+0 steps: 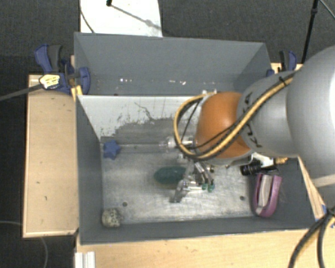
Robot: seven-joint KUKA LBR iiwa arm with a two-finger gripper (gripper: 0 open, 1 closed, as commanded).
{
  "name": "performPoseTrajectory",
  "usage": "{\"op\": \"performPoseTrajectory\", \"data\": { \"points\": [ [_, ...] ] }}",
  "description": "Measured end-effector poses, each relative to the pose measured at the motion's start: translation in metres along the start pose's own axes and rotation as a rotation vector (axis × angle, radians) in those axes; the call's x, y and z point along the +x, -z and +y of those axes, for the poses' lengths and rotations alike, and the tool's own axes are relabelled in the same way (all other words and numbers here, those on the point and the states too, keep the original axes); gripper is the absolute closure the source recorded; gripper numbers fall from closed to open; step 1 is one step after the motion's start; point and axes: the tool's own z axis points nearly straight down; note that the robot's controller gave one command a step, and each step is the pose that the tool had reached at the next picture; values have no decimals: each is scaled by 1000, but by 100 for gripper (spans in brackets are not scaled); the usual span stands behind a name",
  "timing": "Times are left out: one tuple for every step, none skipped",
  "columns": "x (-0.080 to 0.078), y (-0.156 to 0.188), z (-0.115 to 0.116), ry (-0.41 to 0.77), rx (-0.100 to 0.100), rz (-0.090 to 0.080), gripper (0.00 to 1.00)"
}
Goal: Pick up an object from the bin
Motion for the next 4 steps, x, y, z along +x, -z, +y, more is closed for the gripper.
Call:
{"op": "performPoseTrajectory", "data": {
  "points": [
    [-10, 30, 15, -103, 1, 2, 0],
    [-12, 37, -2, -133, 2, 4, 0],
    [-8, 1, 11, -249, 0, 2, 0],
    [-10, 3, 11, -248, 1, 2, 0]
  ]
}}
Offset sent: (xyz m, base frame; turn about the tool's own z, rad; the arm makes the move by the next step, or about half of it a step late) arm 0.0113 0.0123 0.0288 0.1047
